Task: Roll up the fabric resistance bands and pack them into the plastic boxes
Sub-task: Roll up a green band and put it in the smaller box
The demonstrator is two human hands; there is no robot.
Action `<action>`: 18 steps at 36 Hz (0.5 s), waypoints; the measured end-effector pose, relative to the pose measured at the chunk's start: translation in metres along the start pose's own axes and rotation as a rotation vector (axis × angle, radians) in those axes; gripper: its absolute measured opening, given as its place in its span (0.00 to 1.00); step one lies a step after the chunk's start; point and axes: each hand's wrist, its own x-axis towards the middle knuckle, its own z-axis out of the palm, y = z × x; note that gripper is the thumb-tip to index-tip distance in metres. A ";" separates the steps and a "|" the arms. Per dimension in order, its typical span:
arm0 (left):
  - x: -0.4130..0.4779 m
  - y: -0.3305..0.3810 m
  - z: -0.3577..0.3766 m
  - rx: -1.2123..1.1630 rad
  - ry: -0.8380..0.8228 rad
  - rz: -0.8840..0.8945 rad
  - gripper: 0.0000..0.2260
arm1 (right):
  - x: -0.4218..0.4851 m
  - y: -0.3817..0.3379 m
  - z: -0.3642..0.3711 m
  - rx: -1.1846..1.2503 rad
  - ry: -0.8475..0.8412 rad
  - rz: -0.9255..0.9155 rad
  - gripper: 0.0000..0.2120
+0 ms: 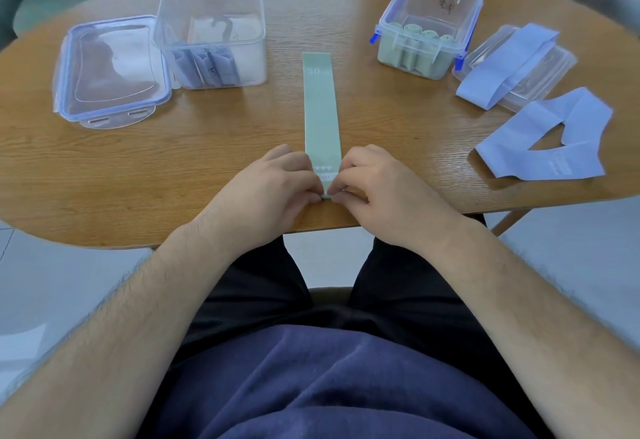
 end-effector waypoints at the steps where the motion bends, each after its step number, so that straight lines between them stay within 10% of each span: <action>1: 0.000 0.000 0.000 0.002 0.002 -0.001 0.05 | 0.000 0.000 0.001 0.005 0.003 0.002 0.05; 18: 0.003 0.004 0.009 0.117 0.082 -0.046 0.07 | 0.003 0.003 0.009 0.007 0.063 0.042 0.07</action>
